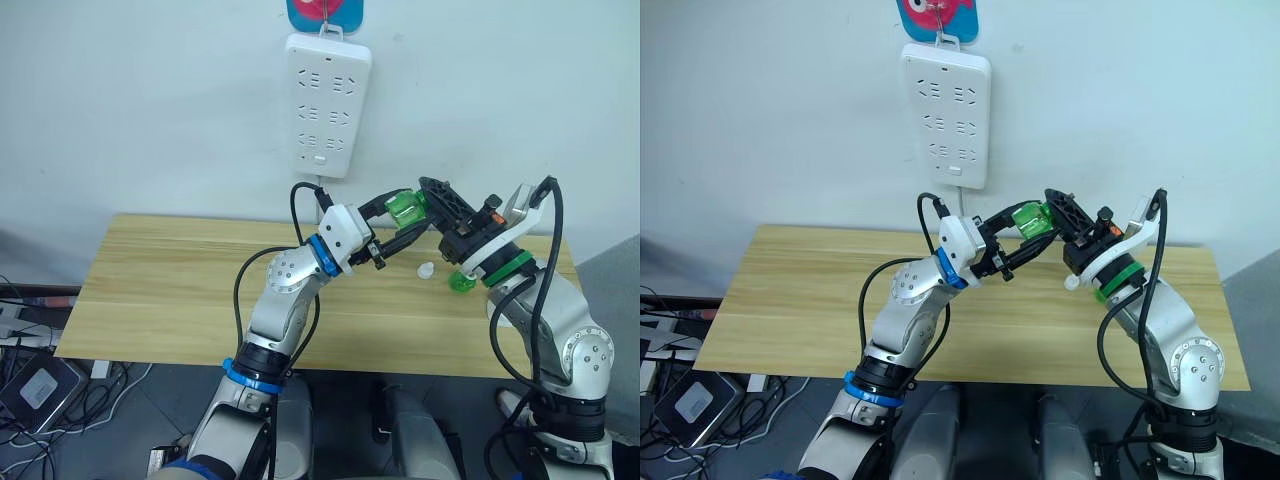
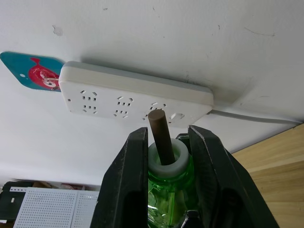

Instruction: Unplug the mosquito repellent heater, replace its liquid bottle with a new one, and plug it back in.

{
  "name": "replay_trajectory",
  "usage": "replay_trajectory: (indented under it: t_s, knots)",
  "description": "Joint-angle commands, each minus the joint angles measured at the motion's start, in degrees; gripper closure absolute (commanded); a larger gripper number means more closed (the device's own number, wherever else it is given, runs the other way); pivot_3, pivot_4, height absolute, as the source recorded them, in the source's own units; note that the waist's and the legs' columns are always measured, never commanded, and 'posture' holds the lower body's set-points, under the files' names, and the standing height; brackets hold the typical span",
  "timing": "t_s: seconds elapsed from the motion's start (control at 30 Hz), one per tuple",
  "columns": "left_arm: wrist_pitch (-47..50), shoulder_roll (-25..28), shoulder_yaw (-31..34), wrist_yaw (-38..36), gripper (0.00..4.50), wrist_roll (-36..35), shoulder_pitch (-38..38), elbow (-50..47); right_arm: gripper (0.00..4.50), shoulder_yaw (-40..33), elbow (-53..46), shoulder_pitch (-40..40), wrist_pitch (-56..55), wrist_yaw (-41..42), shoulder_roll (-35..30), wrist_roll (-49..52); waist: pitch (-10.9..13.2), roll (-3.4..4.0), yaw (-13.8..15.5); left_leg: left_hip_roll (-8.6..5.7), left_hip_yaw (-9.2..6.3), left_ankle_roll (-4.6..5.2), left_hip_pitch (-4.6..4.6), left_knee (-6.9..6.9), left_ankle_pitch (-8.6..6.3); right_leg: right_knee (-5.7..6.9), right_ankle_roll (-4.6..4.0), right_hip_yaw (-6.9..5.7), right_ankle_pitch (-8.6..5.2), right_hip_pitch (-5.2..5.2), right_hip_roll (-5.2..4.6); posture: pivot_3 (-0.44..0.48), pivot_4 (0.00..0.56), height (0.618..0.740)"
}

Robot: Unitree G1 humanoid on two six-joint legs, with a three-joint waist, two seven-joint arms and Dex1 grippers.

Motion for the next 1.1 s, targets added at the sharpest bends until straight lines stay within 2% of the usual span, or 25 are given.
replay_trajectory:
  t_s: [0.03, 0.33, 0.37, 0.47, 0.6, 0.67, 0.77, 0.9, 1.0, 1.1]
  knots:
    - [-2.0, -0.6, 0.7, 1.4, 2.24, 0.0, -0.8, -0.9, 3.61, 0.0, -3.2, 0.8, -0.3, 0.4, -0.7, 1.3, 0.0, 0.00, 0.0, 0.00, 0.00, 0.00, 0.00, 0.00, 0.00, 0.00, 0.00, 0.00, 0.00, 0.00, 0.00, 0.277, 0.280, 0.740]
    - [-1.8, 0.0, 0.0, 1.4, 2.24, 0.4, -0.7, -1.0, 3.61, 1.1, -3.0, 0.7, 0.7, 1.6, -2.3, 0.0, 0.0, 0.00, 0.0, 0.00, 0.00, 0.00, 0.00, 0.00, 0.00, -0.01, 0.00, 0.00, 0.00, 0.00, 0.00, 0.280, 0.276, 0.740]
    - [-1.5, 0.0, 0.0, 1.3, 2.24, 0.2, -0.5, -1.2, 2.89, 1.1, -3.1, 0.8, 0.7, 1.5, -2.6, 0.3, 0.0, 0.00, 0.0, -0.01, 0.00, 0.00, 0.00, 0.00, 0.00, -0.01, 0.00, 0.01, 0.00, 0.00, 0.00, 0.277, 0.275, 0.740]
    - [-0.4, 0.6, 0.6, 0.7, 2.24, -1.1, -0.9, -1.1, 1.93, 0.7, -3.7, 2.3, 2.9, 1.8, -6.2, 1.7, 0.0, 0.00, 0.0, 0.00, 0.00, 0.00, 0.00, 0.00, 0.00, -0.01, 0.00, 0.00, 0.00, 0.00, 0.00, 0.270, 0.279, 0.740]
    - [2.5, 2.3, 1.8, -2.2, 2.24, -3.9, -2.0, -0.6, 0.50, -2.0, -4.2, 7.1, 11.2, 6.5, -17.5, 2.5, 0.0, 0.00, 0.1, -0.02, 0.00, 0.00, -0.01, 0.01, 0.00, -0.04, 0.00, 0.01, 0.00, 0.03, -0.02, 0.261, 0.290, 0.740]
    - [5.2, 3.8, 2.2, -4.4, 2.24, -5.8, -2.2, -1.0, 0.06, -4.6, -3.3, 9.7, 15.2, 9.9, -23.8, 2.5, 0.0, 0.00, 0.2, -0.04, -0.01, 0.00, -0.02, 0.02, 0.00, -0.06, 0.00, 0.01, 0.00, 0.06, -0.03, 0.257, 0.297, 0.740]
    - [11.5, 7.2, 2.2, -8.4, 2.24, -9.2, -1.6, -2.7, 0.06, -7.1, 1.7, 12.8, 21.2, 11.9, -35.7, 0.1, 0.0, -0.01, 0.1, -0.04, -0.01, 0.01, 0.02, 0.03, -0.01, -0.07, 0.01, 0.01, -0.01, 0.12, -0.03, 0.251, 0.312, 0.740]
    - [15.5, 11.5, 1.9, -13.0, 2.24, -11.6, 0.0, -5.4, 0.06, -5.3, 10.0, 14.2, 27.3, 19.1, -47.2, -15.0, 0.0, -0.03, -0.4, 0.00, 0.02, 0.01, 0.06, 0.07, -0.01, -0.06, 0.22, 0.05, -0.13, 0.12, -0.01, 0.254, 0.340, 0.740]
    - [16.6, 13.0, 2.1, -14.0, 2.24, -12.1, 0.7, -6.3, 0.06, -1.3, 16.7, 12.0, 28.5, 22.1, -49.5, -26.8, 0.1, -0.05, -0.6, 0.03, -0.01, 0.02, 0.08, 0.03, 0.00, -0.05, 0.25, 0.02, -0.16, 0.09, 0.03, 0.265, 0.353, 0.740]
    - [17.1, 13.2, 2.6, -13.2, 2.24, -12.1, 0.7, -6.7, 0.06, 1.9, 23.6, 8.1, 29.6, 23.7, -48.3, -36.0, 0.1, -0.07, -0.6, -0.02, 0.03, 0.02, 0.05, 0.04, 0.00, -0.10, 0.28, 0.06, -0.16, 0.08, -0.01, 0.278, 0.368, 0.740]
